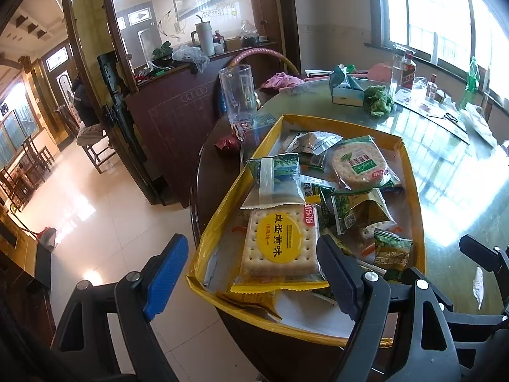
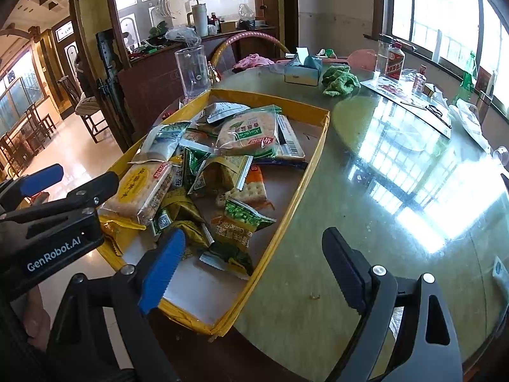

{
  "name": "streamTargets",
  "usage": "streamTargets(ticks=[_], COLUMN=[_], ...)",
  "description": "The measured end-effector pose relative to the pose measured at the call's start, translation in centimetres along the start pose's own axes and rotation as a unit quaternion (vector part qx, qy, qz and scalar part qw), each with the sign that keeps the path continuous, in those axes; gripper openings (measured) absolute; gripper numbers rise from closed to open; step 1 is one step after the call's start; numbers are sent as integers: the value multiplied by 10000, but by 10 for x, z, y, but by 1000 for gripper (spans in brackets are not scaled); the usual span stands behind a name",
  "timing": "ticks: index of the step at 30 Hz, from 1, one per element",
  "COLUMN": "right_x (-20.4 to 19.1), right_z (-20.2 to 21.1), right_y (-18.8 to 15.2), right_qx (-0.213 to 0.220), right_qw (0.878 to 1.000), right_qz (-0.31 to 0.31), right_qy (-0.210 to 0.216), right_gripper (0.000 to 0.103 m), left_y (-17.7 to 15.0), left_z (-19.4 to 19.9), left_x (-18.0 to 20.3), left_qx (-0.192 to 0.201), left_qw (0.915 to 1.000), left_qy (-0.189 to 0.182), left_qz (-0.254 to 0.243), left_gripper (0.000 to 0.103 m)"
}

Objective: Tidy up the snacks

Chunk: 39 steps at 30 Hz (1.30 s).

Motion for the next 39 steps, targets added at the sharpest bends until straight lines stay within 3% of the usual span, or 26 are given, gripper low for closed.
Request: streamTargets(ticks=[39], right_x=[-2], right_z=[-3], right_y=[-3], right_qx=[-13], right_qw=[10000], right_qz=[-5], right_qy=[-82], right_gripper=[88], left_y=[-1], left_z=[-10], left_x=[-4], left_qx=[-42], left_qw=[9999], left_qy=[-28], left_qz=[-90], left_gripper=[83])
Point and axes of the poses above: each gripper's, at about its wrist camera, not at the fingertips, and z roughly against the way its jaws point, x to its right, y to its top, the point moved 9 cm from there along -z, roughly the way its jaws point, and after that the axes turned 8 degrees about -y, right-handed, at the moved point
